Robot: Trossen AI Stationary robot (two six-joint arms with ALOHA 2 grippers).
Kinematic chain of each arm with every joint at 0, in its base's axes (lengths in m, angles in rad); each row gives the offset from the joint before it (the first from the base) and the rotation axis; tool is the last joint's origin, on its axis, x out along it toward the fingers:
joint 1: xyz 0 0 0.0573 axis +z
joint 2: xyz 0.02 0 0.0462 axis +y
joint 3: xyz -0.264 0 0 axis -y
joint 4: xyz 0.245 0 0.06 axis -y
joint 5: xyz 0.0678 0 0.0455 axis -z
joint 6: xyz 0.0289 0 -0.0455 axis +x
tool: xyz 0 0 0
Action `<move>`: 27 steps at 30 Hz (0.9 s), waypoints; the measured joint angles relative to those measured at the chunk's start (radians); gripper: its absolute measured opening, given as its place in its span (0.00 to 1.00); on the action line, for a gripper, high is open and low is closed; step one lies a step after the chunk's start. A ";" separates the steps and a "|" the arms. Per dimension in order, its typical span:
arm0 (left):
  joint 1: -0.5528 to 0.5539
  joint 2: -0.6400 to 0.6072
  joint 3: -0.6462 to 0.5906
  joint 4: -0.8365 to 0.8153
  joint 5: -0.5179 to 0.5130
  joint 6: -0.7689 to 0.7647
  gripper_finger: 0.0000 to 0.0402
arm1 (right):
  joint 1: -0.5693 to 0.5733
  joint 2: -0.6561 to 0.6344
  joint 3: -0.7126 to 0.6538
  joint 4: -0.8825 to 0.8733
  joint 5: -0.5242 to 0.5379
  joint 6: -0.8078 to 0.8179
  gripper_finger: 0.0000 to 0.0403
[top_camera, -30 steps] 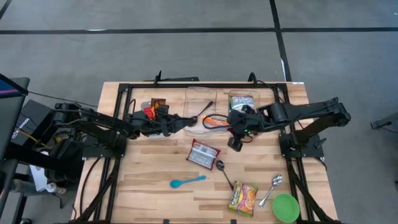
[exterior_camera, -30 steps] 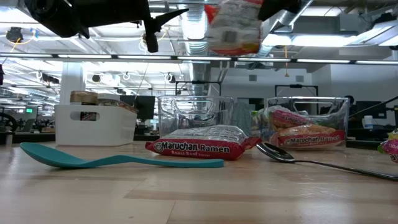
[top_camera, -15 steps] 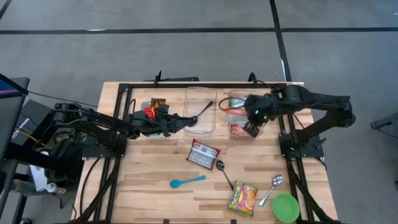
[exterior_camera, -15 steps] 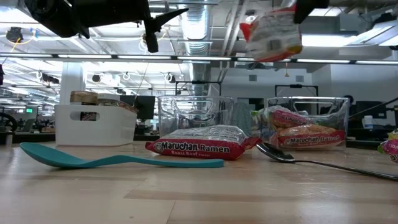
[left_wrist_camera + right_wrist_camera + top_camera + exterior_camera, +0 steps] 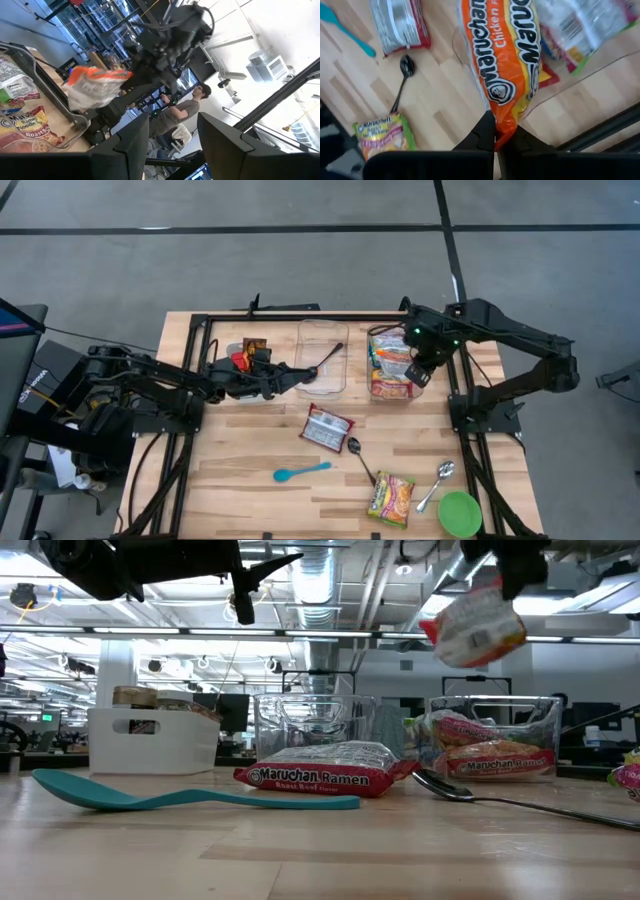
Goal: Pick & Place Food Item
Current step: Put the orange noodle pack into the right transparent bin
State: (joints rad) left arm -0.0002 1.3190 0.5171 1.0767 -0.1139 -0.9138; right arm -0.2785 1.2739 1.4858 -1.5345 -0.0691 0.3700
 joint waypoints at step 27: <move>0.000 0.000 0.000 0.000 0.000 0.000 0.41 | -0.176 0.112 -0.287 0.253 -0.370 -0.289 0.00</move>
State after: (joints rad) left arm -0.0006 1.3190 0.5167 1.0770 -0.1143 -0.9138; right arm -0.4548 1.3860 1.1992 -1.2813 -0.4393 0.0807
